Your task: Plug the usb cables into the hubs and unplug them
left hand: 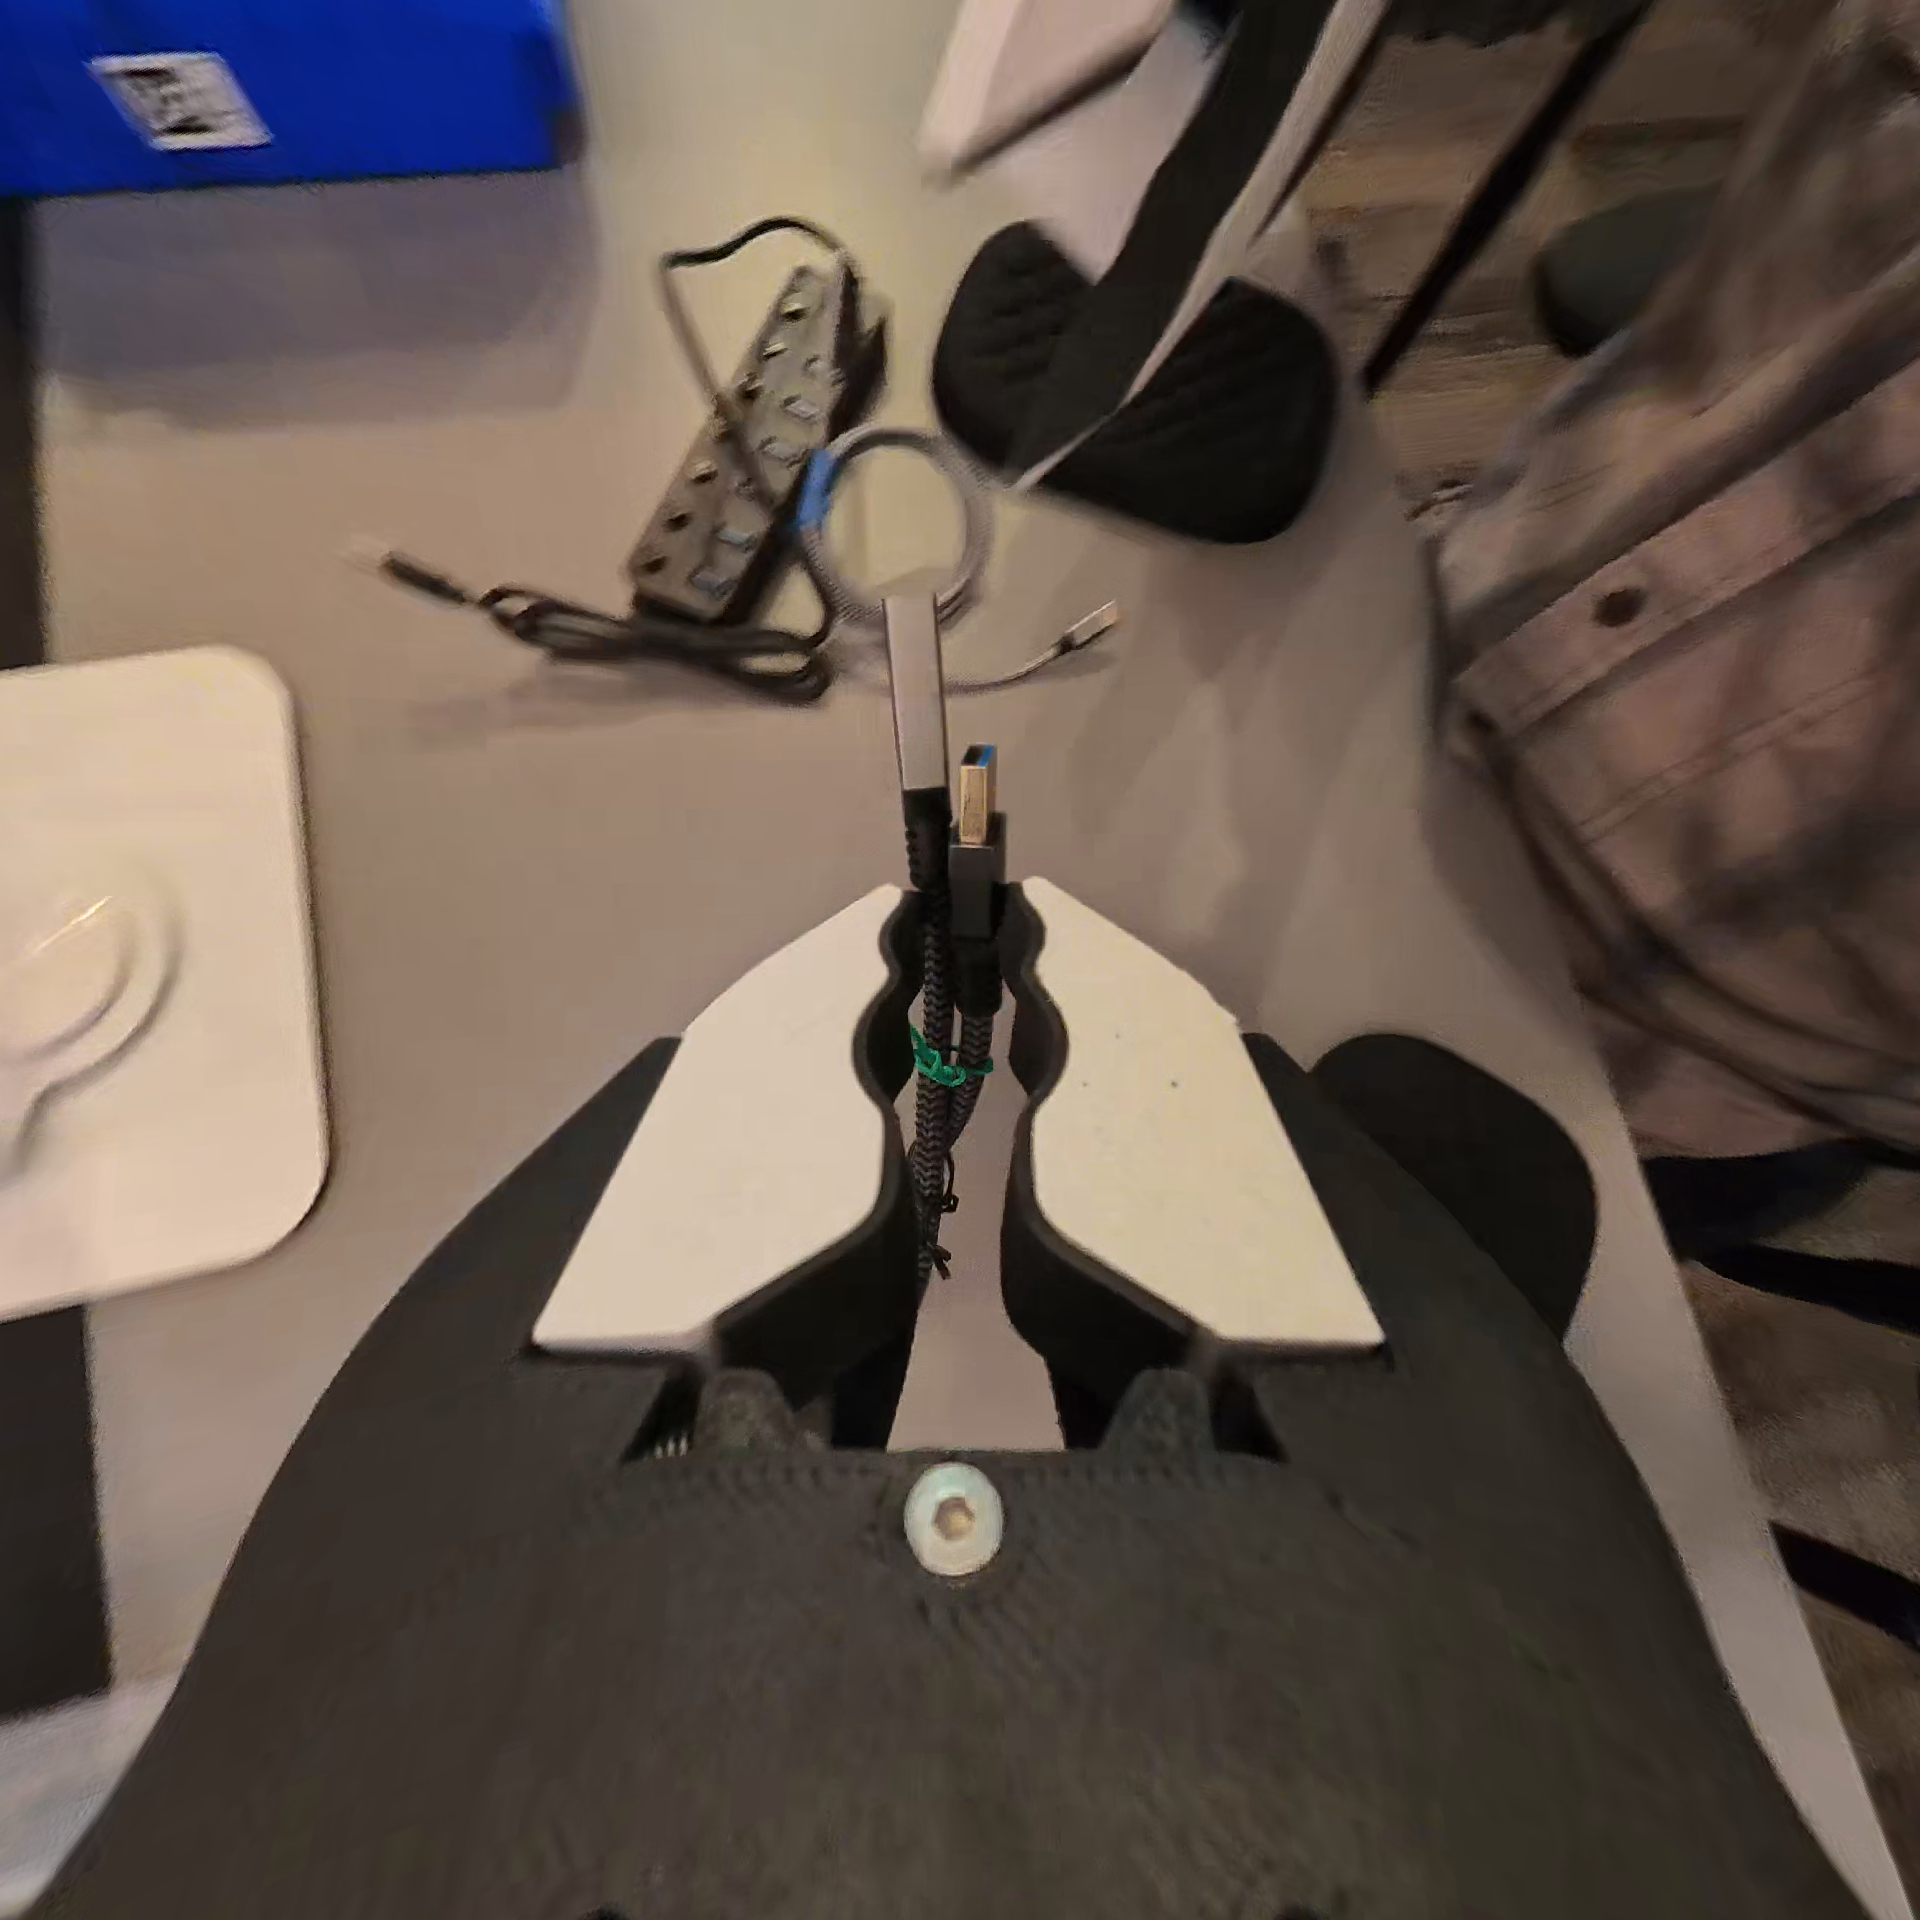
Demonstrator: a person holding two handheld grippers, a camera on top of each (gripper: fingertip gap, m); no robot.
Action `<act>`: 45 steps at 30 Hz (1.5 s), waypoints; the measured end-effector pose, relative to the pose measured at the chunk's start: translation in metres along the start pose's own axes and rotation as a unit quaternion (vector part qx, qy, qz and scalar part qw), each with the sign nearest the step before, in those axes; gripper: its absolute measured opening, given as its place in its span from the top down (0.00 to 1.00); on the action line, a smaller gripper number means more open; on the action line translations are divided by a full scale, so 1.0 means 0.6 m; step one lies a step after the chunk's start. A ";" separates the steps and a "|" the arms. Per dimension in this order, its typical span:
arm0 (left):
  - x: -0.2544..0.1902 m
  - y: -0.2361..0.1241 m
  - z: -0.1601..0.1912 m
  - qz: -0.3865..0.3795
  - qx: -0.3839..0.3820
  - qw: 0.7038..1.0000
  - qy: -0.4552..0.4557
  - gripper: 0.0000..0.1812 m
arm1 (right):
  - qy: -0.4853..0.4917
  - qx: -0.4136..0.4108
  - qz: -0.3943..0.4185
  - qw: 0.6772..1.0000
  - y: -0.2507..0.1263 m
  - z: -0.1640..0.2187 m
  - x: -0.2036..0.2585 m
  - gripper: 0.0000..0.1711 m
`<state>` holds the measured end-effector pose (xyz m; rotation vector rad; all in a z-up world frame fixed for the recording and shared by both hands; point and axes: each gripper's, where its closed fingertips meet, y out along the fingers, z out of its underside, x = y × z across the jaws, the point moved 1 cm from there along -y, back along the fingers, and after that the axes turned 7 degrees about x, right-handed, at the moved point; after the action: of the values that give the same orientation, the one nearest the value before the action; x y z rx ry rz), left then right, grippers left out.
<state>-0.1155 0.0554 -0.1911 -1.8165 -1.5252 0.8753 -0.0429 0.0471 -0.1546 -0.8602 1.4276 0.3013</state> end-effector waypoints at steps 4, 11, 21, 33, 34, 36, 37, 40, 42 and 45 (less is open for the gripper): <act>-0.017 0.036 -0.039 0.053 0.008 0.998 0.018 0.92 | -0.020 -0.006 -0.018 1.000 0.007 0.000 0.022 0.72; -0.030 0.066 -0.070 0.103 0.006 0.994 0.032 0.92 | -0.014 0.000 -0.044 0.999 0.003 0.013 0.048 0.89; -0.019 0.085 -0.088 0.096 0.005 0.995 0.029 0.91 | 0.058 0.005 -0.091 0.994 -0.006 0.037 0.072 0.92; 0.019 0.060 -0.136 -0.320 -0.072 0.932 0.158 0.77 | 0.303 -0.042 -0.084 0.948 -0.032 0.077 0.057 0.91; 0.020 0.068 -0.132 -0.338 -0.054 0.923 0.178 0.78 | 0.318 -0.050 -0.086 0.943 -0.033 0.075 0.056 0.91; 0.023 0.075 -0.134 -0.379 -0.033 0.902 0.206 0.81 | 0.342 -0.066 -0.091 0.933 -0.035 0.070 0.057 0.91; 0.020 0.079 -0.136 -0.383 -0.032 0.898 0.214 0.85 | 0.351 -0.073 -0.092 0.929 -0.036 0.068 0.057 0.92; 0.014 0.076 -0.147 -0.394 -0.060 0.892 0.214 0.89 | 0.372 -0.082 -0.088 0.920 -0.037 0.069 0.057 0.91; 0.011 0.078 -0.149 -0.390 -0.073 0.895 0.206 0.91 | 0.382 -0.089 -0.085 0.916 -0.038 0.068 0.056 0.91; 0.002 0.078 -0.151 -0.362 -0.102 0.907 0.187 0.90 | 0.393 -0.106 -0.091 0.909 -0.042 0.064 0.059 0.91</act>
<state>-0.0152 0.0461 -0.1741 -1.2612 -1.8636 0.0078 0.0075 0.0451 -0.1827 -1.3790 2.0590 -0.0581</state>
